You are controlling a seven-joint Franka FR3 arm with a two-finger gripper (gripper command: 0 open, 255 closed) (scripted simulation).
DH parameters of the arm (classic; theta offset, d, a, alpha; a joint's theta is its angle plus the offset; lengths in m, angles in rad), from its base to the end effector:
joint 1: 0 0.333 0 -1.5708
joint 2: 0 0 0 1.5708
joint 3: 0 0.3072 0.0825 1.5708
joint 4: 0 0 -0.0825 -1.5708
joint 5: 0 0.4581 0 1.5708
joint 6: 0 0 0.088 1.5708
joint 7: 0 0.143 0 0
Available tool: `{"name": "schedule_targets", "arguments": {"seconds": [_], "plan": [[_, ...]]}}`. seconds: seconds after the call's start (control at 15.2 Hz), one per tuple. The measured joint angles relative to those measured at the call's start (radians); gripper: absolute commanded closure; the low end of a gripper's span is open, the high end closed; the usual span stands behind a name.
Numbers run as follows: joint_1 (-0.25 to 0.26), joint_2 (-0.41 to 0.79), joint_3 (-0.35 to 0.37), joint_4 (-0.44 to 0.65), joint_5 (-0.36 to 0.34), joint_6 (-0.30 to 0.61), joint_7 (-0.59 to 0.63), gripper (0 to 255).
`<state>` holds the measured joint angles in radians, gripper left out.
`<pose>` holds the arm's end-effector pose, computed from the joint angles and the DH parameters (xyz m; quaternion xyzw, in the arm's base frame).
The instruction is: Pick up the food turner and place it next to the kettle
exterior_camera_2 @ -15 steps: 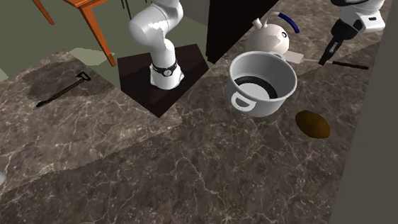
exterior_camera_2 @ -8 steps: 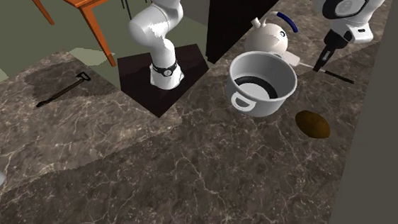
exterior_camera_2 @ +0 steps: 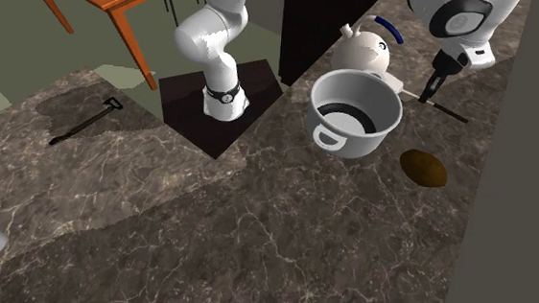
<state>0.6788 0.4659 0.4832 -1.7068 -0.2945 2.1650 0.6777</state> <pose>0.3254 0.6516 0.2691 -0.9557 -0.2926 -0.0319 0.0100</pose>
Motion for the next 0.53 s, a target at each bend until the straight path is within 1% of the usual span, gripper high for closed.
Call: {"name": "schedule_targets", "arguments": {"seconds": [0.2,0.26,0.53], "plan": [[0.000,0.000,0.000,0.000,0.000,0.001,0.000,255],[0.000,0.000,0.000,-0.001,0.000,0.001,0.000,0],[0.000,0.000,0.000,-0.001,0.000,0.001,0.000,0]]}}
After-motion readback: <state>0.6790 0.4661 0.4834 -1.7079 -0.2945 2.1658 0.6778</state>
